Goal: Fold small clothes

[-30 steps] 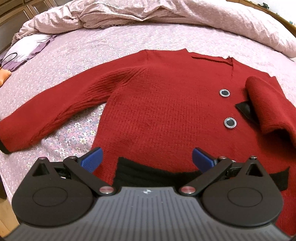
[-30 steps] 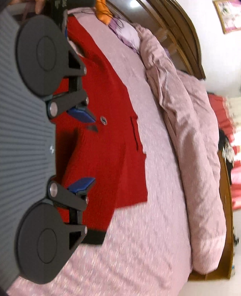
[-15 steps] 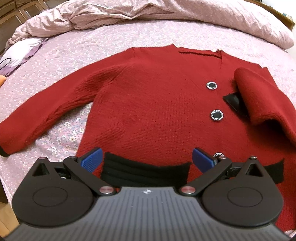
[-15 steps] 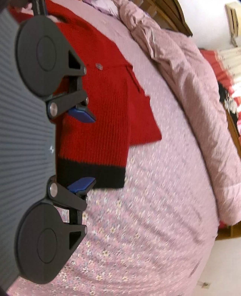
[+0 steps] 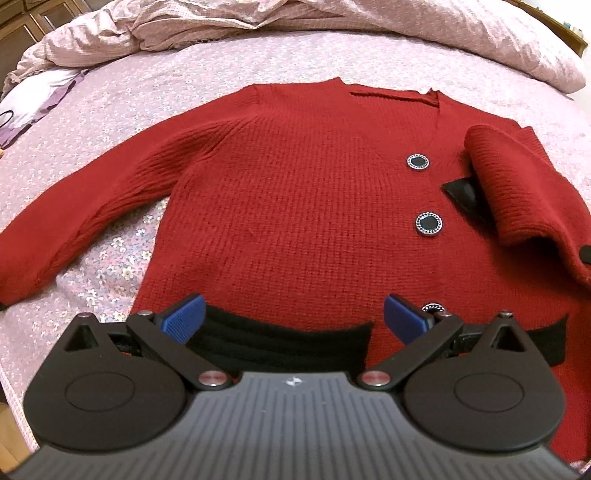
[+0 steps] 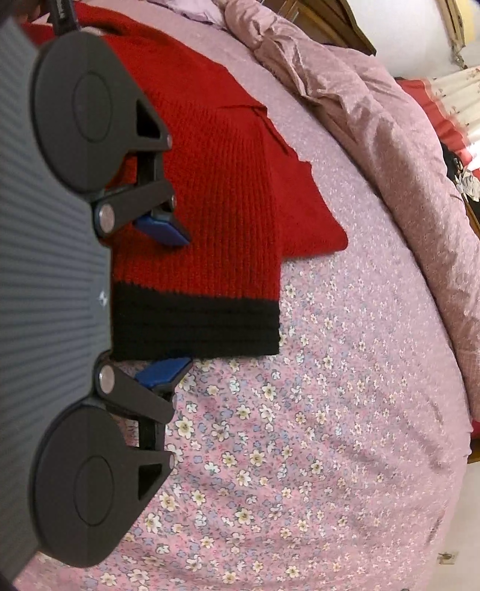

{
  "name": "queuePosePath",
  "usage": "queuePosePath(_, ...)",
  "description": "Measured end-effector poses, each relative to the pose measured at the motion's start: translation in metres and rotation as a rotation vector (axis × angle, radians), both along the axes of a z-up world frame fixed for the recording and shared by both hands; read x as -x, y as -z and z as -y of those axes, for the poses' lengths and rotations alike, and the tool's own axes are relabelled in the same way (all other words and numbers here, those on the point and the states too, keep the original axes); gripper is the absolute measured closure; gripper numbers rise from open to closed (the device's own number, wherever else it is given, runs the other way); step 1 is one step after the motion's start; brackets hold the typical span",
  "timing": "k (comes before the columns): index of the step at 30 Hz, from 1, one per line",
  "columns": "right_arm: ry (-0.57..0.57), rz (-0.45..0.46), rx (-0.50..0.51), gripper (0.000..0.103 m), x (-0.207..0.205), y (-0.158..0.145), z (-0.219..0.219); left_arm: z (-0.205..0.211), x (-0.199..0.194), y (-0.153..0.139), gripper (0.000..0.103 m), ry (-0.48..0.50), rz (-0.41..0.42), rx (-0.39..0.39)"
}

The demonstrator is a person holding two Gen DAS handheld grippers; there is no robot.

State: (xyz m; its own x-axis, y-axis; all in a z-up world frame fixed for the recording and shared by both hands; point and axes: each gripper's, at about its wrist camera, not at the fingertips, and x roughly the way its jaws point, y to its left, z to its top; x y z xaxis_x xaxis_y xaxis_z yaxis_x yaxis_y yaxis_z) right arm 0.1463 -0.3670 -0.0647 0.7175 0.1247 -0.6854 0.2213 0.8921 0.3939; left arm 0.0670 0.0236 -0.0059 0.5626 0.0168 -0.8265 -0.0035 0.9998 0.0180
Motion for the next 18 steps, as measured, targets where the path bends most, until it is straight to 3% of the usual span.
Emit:
queuePosePath(1,-0.001,0.004,0.008,0.045,0.001,-0.001,-0.001,0.0,0.001,0.0,0.0,0.003,0.002,0.0)
queuePosePath(3,-0.016,0.017,-0.004,0.067,0.0,-0.003,-0.001,0.0,0.002,-0.001,0.0,0.007,0.004,-0.002)
queuePosePath(5,-0.03,0.031,-0.018,0.077,0.001,-0.006,-0.001,-0.001,0.003,-0.002,0.0,0.008,0.005,-0.001)
queuePosePath(12,-0.061,0.132,0.057,0.081,0.013,-0.036,-0.018,-0.01,0.004,-0.007,0.0,-0.016,0.021,0.008)
queuePosePath(18,-0.164,0.233,0.058,0.081,0.017,-0.067,-0.042,-0.017,0.004,-0.011,0.0,-0.032,0.031,0.005)
